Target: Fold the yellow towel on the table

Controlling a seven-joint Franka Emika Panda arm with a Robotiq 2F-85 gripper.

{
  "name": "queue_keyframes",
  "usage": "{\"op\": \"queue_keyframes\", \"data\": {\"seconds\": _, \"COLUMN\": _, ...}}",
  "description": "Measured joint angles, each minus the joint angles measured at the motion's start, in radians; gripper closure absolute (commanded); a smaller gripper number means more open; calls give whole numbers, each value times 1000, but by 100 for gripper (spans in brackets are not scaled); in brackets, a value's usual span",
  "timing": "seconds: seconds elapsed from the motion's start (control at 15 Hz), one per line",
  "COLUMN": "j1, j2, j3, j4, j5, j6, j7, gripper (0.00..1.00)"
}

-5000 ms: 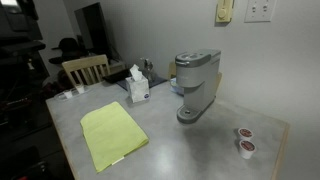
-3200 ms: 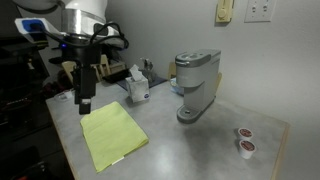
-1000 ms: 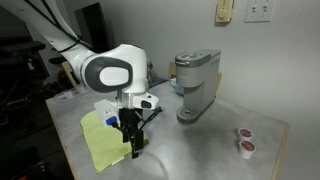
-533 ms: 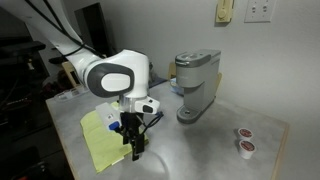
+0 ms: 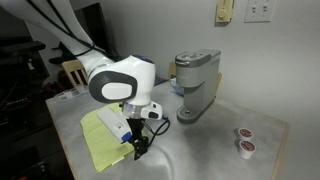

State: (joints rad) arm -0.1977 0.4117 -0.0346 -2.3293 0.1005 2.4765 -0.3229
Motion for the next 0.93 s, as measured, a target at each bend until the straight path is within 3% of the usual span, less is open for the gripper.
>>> {"op": "queue_keyframes", "data": {"seconds": 0.2, "j1": -60, "j2": 32, "j3": 40, "j4": 24, "j5": 68, "j6": -3, "j7": -156, "gripper": 0}}
{"op": "queue_keyframes", "data": {"seconds": 0.4, "j1": -95, "j2": 34, "j3": 59, "j4": 38, "j5": 89, "j6": -33, "j7": -218, "gripper": 0}}
{"op": "queue_keyframes", "data": {"seconds": 0.67, "j1": -96, "j2": 37, "j3": 60, "j4": 45, "j5": 89, "j6": -43, "j7": -212, "gripper": 0}}
{"op": "queue_keyframes", "data": {"seconds": 0.93, "j1": -80, "j2": 37, "j3": 55, "j4": 45, "j5": 86, "j6": -43, "j7": -121, "gripper": 0}}
